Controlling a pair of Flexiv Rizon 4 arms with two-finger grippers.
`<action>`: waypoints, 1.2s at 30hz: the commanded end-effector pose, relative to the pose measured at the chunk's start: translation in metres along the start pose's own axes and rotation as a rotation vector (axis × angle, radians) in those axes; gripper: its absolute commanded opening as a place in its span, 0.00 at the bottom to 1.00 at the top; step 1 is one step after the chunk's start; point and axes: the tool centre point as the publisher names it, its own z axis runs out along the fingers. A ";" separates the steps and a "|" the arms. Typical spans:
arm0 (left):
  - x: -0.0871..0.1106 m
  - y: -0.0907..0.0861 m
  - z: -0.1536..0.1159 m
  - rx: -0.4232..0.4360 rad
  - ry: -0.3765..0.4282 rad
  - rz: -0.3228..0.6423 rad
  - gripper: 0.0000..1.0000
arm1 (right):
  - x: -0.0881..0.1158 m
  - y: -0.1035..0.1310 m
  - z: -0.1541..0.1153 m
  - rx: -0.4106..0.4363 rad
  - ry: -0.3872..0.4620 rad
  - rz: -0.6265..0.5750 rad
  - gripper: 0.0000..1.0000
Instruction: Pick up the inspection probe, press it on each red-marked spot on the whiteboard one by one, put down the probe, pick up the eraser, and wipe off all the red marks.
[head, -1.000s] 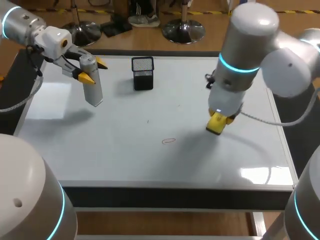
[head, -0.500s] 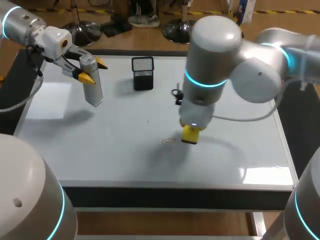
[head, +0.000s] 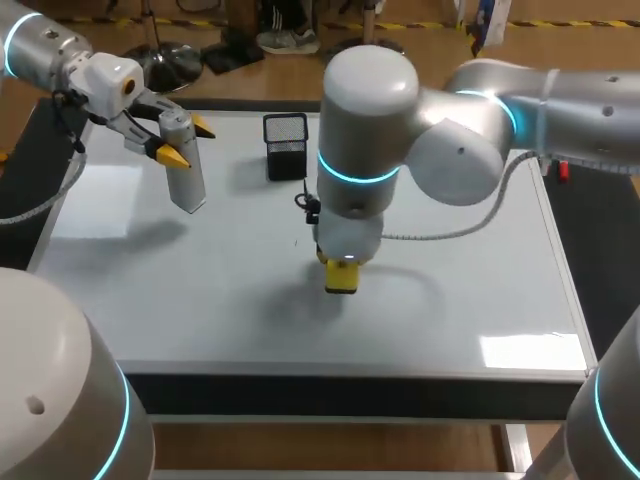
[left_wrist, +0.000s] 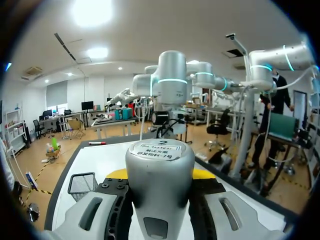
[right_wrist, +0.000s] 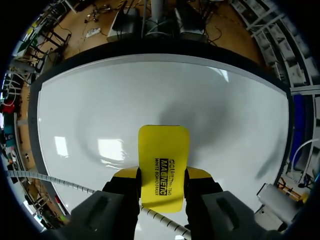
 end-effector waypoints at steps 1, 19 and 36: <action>0.000 -0.001 -0.001 -0.001 0.001 0.001 0.00 | -0.017 0.001 0.006 0.003 0.058 -0.015 0.00; 0.000 -0.001 -0.001 -0.001 0.001 0.001 0.00 | -0.037 0.010 0.028 -0.014 0.047 -0.055 0.00; 0.000 -0.001 -0.001 -0.001 0.001 0.001 0.00 | -0.009 0.007 0.048 -0.054 0.084 0.015 0.00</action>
